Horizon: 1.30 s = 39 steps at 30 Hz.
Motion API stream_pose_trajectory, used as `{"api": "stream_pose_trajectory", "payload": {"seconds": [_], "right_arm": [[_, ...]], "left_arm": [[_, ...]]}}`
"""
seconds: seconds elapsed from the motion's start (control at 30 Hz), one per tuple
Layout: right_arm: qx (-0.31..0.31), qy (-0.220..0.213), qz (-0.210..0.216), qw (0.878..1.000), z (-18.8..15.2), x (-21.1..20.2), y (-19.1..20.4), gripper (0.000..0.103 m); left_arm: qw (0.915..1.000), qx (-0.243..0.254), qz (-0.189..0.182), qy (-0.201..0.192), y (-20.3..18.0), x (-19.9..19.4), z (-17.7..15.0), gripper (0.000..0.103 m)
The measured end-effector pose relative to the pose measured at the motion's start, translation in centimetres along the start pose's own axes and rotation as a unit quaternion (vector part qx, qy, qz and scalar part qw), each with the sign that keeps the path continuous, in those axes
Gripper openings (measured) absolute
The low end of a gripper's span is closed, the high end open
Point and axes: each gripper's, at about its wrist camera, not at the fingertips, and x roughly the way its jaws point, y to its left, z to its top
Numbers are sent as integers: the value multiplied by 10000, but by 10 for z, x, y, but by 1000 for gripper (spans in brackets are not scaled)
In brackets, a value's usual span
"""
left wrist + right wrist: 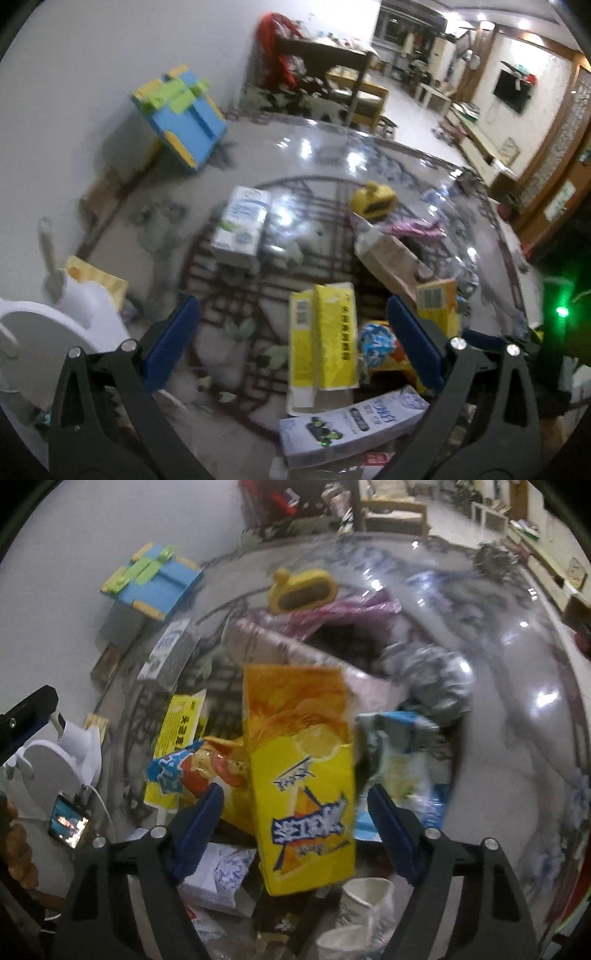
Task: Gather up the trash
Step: 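Grasp the yellow juice carton with the left gripper while the right grasps the yellow snack box, then carry both cartons over the red bin and open both grippers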
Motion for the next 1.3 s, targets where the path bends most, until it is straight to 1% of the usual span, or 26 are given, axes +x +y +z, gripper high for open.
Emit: {"api": "stream_pose_trajectory", "payload": {"seconds": [0.03, 0.13, 0.2, 0.27, 0.37, 0.43, 0.47, 0.5, 0.53, 0.6, 0.63, 0.73, 0.83, 0.9, 1.03, 1.1, 1.17, 1.3], "right_arm": [[0, 72, 11, 10000, 0, 4, -2, 61], [35, 86, 274, 9996, 1, 7, -7, 59], [108, -11, 402, 9991, 0, -2, -14, 57], [224, -277, 475, 9982, 0, -18, -19, 57], [410, -685, 354, 9962, 1, -47, -32, 57], [536, -919, 191, 9941, 0, -66, -41, 57], [608, -1004, 132, 9930, -1, -75, -47, 57], [645, -1030, 120, 9925, -1, -80, -50, 57], [700, -1066, 87, 9918, -3, -87, -54, 57], [763, -1126, 4, 9907, -7, -96, -58, 58], [797, -1156, -28, 9901, -9, -99, -59, 58], [932, -1240, -74, 9879, -16, -107, -62, 58], [1030, -1410, -149, 9845, -25, -120, -65, 58], [1059, -1547, -198, 9821, -30, -133, -64, 57], [1069, -1870, -363, 9758, -41, -160, -65, 58], [1092, -1984, -448, 9730, -48, -171, -68, 57], [1166, -2076, -463, 9701, -56, -182, -75, 57], [1301, -2224, -514, 9649, -72, -201, -100, 58]], "left_arm": [[9998, 42, -160, 81, -2, 6, -1, 99], [9991, 181, -309, 218, -11, 18, -1, 99], [9981, 215, -464, 335, -16, 27, -1, 98], [9967, 183, -595, 520, -19, 42, -1, 94], [9952, 70, -557, 798, -22, 72, -1, 91], [9942, 20, -452, 977, -23, 90, -1, 85], [9931, 2, -401, 1100, -23, 103, -2, 77], [9921, -19, -367, 1204, -24, 112, -3, 66], [9908, -41, -349, 1306, -23, 120, -4, 61], [9882, -119, -398, 1475, -20, 133, -9, 45], [9878, -148, -433, 1489, -19, 134, -10, 42], [9896, -122, -461, 1359, -20, 129, -12, 38], [9915, -14, -566, 1169, -23, 110, -10, 37], [9936, 131, -583, 955, -22, 85, -9, 37], [9955, 218, -708, 586, -32, 46, -2, 37], [9952, 365, -827, 378, -46, 23, 3, 37], [9939, 548, -949, 141, -69, 0, 7, 37], [9909, 838, -1011, -304, -111, -35, 10, 37]]}}
